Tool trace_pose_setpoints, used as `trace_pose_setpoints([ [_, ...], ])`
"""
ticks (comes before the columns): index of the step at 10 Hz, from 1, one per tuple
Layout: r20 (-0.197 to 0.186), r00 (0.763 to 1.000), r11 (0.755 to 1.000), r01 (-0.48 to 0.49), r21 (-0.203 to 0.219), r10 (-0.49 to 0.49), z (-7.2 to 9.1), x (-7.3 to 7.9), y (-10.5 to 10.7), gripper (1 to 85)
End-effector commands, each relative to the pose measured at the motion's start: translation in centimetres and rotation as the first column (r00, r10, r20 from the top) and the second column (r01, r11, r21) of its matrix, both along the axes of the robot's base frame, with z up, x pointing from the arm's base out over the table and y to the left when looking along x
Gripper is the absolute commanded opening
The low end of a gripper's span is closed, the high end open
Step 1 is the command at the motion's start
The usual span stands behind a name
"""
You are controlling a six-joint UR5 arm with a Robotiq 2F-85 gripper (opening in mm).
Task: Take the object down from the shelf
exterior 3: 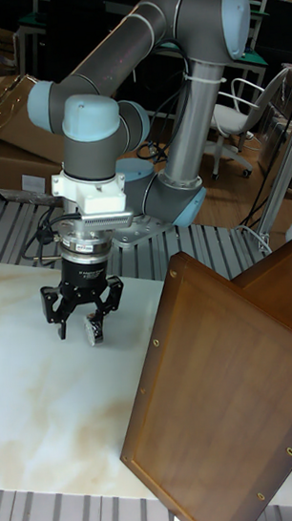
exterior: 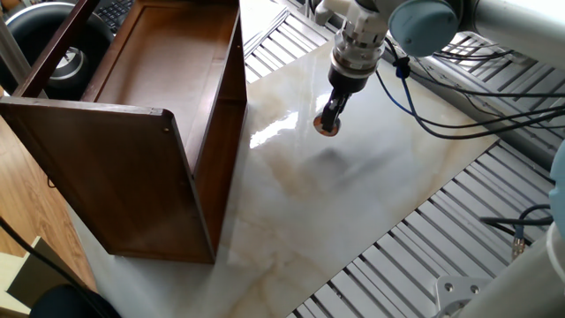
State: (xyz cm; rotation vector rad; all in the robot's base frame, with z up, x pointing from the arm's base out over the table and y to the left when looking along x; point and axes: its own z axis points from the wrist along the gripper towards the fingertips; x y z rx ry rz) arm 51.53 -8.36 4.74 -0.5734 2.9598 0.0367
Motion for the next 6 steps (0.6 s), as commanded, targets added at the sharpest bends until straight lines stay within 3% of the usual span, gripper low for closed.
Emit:
trace_pose_setpoints([
  [1, 0.004, 1.0, 1.0, 0.007, 0.014, -0.007, 0.1, 0.1, 0.2, 62.7],
  [6, -0.021, 1.0, 1.0, 0.013, -0.011, -0.014, -0.3, -0.8, -0.9, 62.0],
])
